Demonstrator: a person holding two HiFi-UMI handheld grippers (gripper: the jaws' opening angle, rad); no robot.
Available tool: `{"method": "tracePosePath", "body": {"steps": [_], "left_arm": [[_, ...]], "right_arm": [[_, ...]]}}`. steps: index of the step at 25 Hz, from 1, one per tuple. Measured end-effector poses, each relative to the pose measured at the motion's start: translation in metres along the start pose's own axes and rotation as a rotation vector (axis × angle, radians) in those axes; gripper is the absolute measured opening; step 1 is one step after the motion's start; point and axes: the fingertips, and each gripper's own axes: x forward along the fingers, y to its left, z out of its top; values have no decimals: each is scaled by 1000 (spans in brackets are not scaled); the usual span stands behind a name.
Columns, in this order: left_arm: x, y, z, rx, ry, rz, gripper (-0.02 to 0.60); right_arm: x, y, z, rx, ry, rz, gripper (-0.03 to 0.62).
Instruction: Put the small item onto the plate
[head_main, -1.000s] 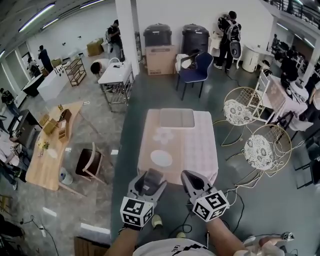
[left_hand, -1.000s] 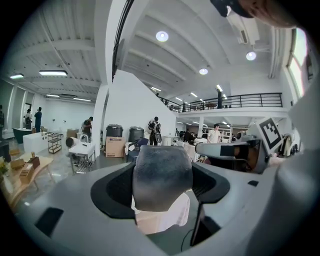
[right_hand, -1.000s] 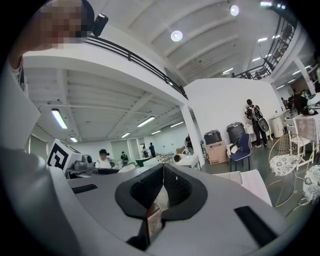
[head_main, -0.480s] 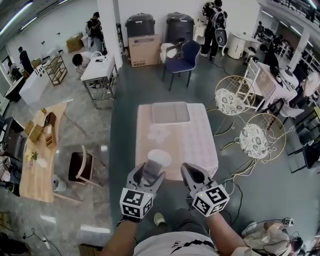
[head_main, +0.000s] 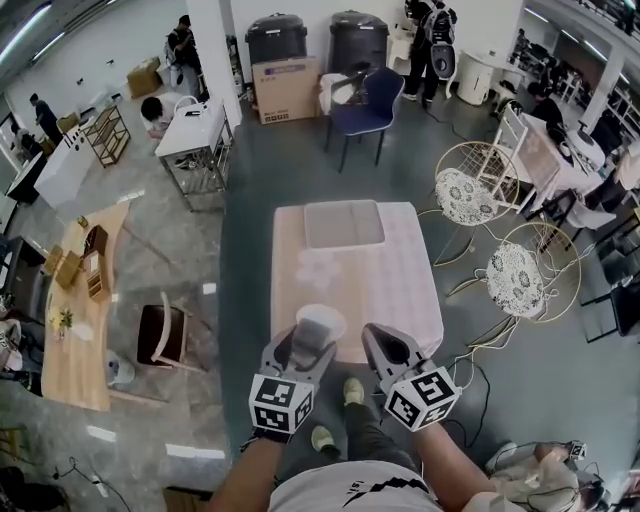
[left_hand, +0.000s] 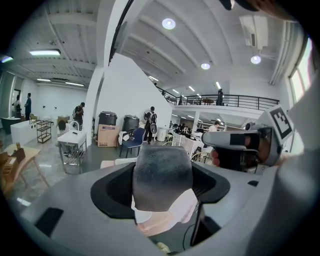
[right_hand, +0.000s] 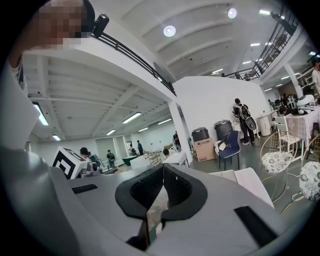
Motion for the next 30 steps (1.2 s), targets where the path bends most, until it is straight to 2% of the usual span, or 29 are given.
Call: {"method": "tracePosePath", "body": {"steps": [8, 11, 14, 18, 23, 30], "left_arm": [[64, 30, -20, -4, 68, 58, 316], [85, 41, -34, 5, 100, 71, 316], [107, 53, -49, 39, 133, 54, 316], [132, 64, -87, 164, 223, -47, 316], [152, 75, -148, 322, 359, -217, 316], [176, 89, -203, 463, 458, -348, 316]], "right_arm": [[66, -46, 2, 21, 15, 88, 15], [86, -63, -11, 41, 47, 128, 15], [104, -75, -27, 63, 72, 158, 15], [124, -81, -56, 73, 113, 172, 14], [133, -90, -93, 94, 136, 128, 15], [144, -101, -144, 113, 152, 82, 15]]}}
